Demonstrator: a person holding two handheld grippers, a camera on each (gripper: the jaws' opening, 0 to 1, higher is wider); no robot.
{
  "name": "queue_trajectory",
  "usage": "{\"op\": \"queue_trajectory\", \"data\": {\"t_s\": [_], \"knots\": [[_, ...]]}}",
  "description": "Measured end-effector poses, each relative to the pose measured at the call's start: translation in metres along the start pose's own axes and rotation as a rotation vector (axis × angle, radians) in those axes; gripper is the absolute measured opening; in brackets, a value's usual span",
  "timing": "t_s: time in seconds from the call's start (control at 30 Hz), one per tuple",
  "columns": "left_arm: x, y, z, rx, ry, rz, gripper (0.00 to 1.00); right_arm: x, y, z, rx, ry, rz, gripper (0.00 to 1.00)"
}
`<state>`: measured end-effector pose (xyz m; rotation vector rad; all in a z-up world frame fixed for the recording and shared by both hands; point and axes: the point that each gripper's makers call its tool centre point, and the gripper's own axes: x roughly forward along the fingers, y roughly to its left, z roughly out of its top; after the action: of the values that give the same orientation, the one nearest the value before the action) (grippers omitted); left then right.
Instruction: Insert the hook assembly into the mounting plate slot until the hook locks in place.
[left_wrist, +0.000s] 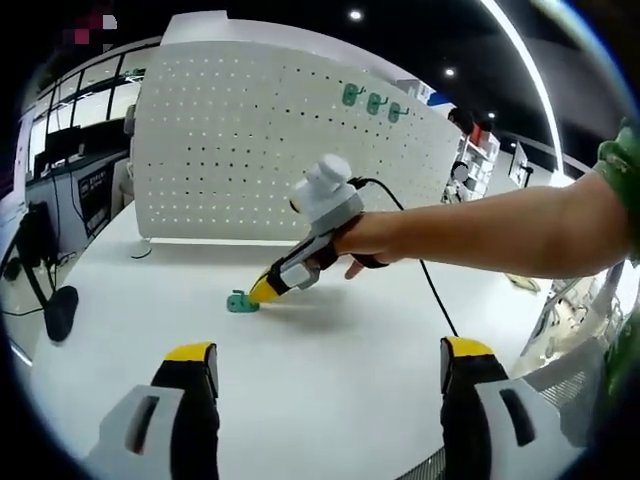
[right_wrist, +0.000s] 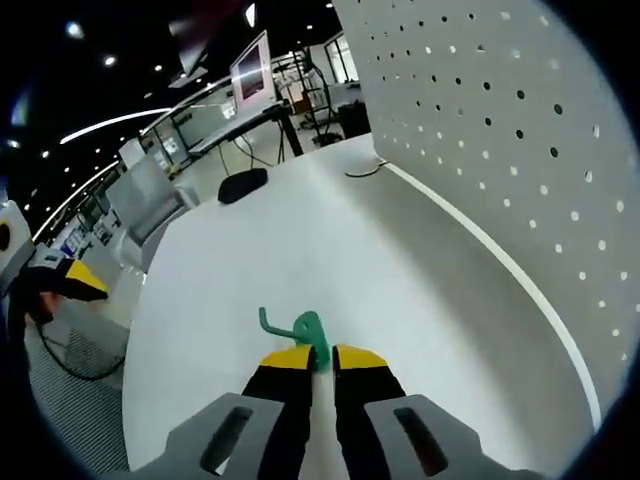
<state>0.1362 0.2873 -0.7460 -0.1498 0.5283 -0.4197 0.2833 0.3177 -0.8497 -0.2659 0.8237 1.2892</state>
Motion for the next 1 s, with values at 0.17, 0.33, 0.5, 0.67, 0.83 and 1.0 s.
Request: {"op": "queue_trajectory", "data": {"t_s": [0.17, 0.33, 0.5, 0.67, 0.83, 1.0], "knots": [[-0.001, 0.003, 0.0, -0.006, -0.003, 0.006, 0.94, 0.001, 0.002, 0.0, 0.007, 0.0, 0.008, 0.05], [0.0, 0.003, 0.0, -0.002, -0.001, 0.005, 0.93, 0.001, 0.005, -0.001, 0.013, 0.002, 0.016, 0.04], [0.0, 0.002, 0.0, -0.003, 0.0, 0.002, 0.93, -0.002, 0.01, 0.0, 0.009, 0.0, 0.023, 0.02], [0.0, 0.002, 0.0, -0.003, 0.002, -0.001, 0.92, -0.002, 0.013, -0.002, 0.015, 0.002, 0.027, 0.01], [0.0, 0.003, -0.001, -0.004, 0.005, 0.002, 0.91, -0.004, 0.017, 0.001, 0.026, -0.015, 0.031, 0.0], [0.0, 0.002, 0.0, -0.006, 0.003, -0.001, 0.91, -0.006, 0.02, 0.002, 0.025, -0.026, 0.028, 0.0]]}}
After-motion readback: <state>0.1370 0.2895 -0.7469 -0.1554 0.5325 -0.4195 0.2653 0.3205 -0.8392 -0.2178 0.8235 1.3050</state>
